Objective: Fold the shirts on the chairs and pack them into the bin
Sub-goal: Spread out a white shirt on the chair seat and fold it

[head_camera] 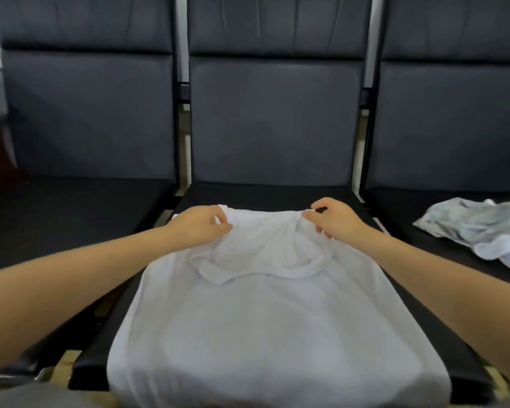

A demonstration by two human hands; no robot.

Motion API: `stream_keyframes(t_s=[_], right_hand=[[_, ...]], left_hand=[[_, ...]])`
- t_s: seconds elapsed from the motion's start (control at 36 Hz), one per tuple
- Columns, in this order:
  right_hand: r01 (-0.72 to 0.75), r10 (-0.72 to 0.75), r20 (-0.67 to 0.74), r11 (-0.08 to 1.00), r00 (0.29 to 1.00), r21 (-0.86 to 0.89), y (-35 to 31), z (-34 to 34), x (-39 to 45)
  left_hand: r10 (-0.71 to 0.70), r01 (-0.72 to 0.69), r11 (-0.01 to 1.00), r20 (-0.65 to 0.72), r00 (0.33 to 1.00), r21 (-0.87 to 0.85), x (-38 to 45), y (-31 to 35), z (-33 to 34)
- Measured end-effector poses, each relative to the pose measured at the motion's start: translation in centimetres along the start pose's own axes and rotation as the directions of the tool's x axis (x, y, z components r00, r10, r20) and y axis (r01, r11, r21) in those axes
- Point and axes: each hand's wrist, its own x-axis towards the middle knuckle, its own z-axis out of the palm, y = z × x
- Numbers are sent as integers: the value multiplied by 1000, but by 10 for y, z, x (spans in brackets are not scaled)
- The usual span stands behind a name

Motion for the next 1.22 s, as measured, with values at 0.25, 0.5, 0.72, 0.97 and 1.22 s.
stream_keyframes(t_s=[0.25, 0.5, 0.72, 0.97, 1.22], right_hand=[[-73, 75, -3, 963, 997, -259, 9, 33, 30], [-74, 67, -124, 996, 990, -55, 22, 20, 93], [-60, 75, -185, 995, 980, 83, 18, 27, 143], [167, -172, -116, 984, 978, -58, 14, 41, 74], [293, -300, -12, 938, 954, -184, -1, 18, -25]], left_hand=[[-168, 171, 984, -65, 984, 49, 49, 2, 37], [-131, 113, 990, -271, 954, -82, 108, -14, 34], [-236, 162, 944, -246, 940, -287, 155, -1, 32], [-108, 43, 979, -323, 940, -202, 113, 20, 36], [249, -255, 967, -163, 955, -18, -15, 62, 46]])
